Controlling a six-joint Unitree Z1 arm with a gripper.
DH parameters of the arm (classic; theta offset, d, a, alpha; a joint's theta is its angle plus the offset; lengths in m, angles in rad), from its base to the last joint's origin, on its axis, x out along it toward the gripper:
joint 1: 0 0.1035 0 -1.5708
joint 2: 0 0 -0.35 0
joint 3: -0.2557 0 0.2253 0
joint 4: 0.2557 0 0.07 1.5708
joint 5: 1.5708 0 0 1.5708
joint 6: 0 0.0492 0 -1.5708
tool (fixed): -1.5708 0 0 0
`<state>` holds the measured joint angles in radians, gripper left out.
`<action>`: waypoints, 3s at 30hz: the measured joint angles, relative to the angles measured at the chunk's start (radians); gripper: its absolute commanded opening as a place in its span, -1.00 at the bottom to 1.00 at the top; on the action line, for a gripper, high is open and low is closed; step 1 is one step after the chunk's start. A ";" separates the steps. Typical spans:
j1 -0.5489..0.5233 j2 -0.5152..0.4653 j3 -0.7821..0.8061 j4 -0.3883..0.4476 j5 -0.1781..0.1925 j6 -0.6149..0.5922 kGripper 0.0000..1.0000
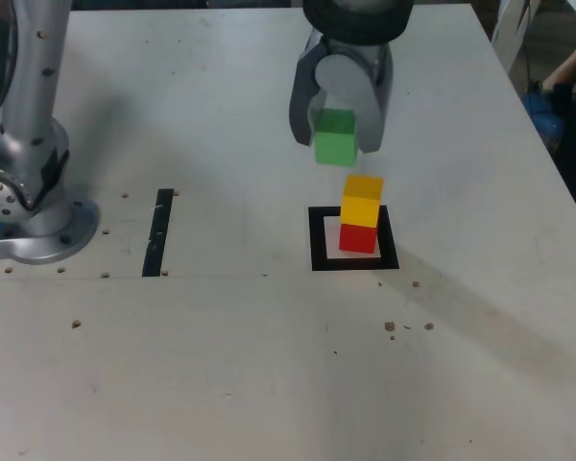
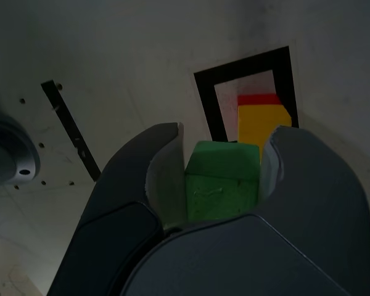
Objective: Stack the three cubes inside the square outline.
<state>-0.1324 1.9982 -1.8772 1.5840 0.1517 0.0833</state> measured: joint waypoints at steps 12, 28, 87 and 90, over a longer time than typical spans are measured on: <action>-0.009 0.055 -0.019 -0.009 -0.012 -0.005 -0.30; -0.009 0.108 -0.053 -0.012 -0.017 0.007 -0.28; -0.003 -0.472 0.645 -0.262 -0.026 -0.167 1.00; -0.003 -0.464 0.750 -0.360 -0.064 -0.182 1.00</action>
<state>-0.1351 1.5344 -1.1276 1.2238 0.0879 -0.0986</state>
